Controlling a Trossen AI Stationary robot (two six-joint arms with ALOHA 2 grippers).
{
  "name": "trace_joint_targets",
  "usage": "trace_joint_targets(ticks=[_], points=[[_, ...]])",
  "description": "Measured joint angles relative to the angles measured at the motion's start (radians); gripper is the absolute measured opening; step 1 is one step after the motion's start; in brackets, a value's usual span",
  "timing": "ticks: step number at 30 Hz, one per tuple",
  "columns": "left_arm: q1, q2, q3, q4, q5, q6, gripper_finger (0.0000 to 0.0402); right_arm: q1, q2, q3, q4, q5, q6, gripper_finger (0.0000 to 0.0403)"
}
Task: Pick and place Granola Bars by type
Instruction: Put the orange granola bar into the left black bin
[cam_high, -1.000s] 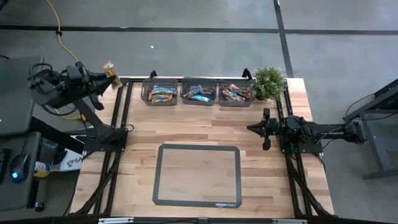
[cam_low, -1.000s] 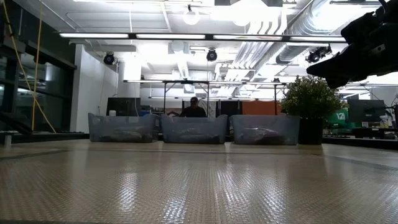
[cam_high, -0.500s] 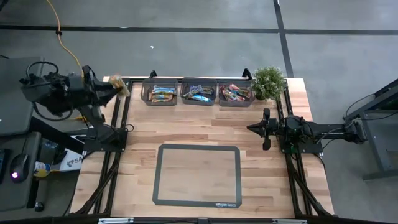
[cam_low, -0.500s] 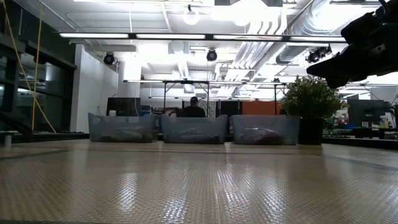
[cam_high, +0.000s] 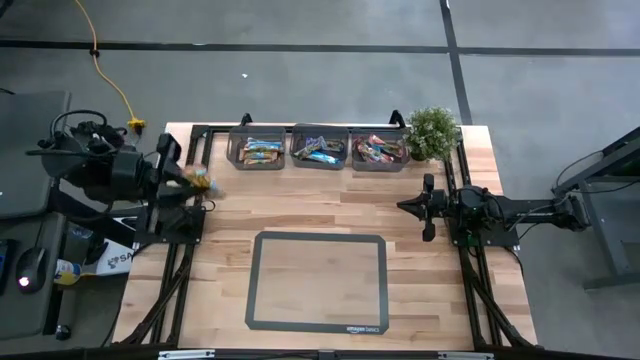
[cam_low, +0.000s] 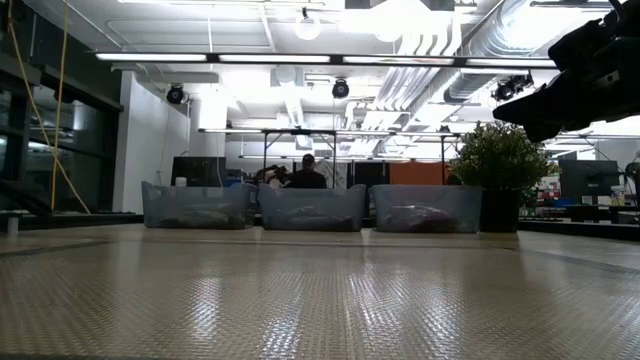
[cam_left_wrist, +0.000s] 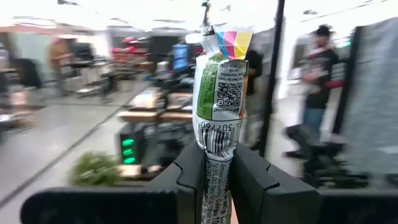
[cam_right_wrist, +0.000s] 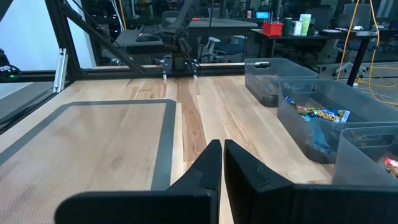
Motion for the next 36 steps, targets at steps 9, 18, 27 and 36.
trace_joint_targets(ticks=[9, 18, 27, 36], points=[[0.028, 0.081, 0.0, 0.17, 0.286, -0.027, 0.0055, 0.0, 0.0, 0.0, 0.0, 0.0, 0.0, 0.0002], [0.476, 0.223, 0.0, 0.199, 0.665, -0.207, 0.0055, 0.0, 0.0, 0.0, 0.0, 0.0, 0.0, 0.0002], [0.878, 0.289, 0.0, 0.019, 0.722, -0.264, 0.0055, 0.0, 0.0, 0.0, 0.0, 0.0, 0.0, 0.0002], [1.273, 0.346, 0.0, -0.182, 0.718, -0.178, 0.0055, 0.0, 0.0, 0.0, 0.0, 0.0, 0.0, 0.0003]])
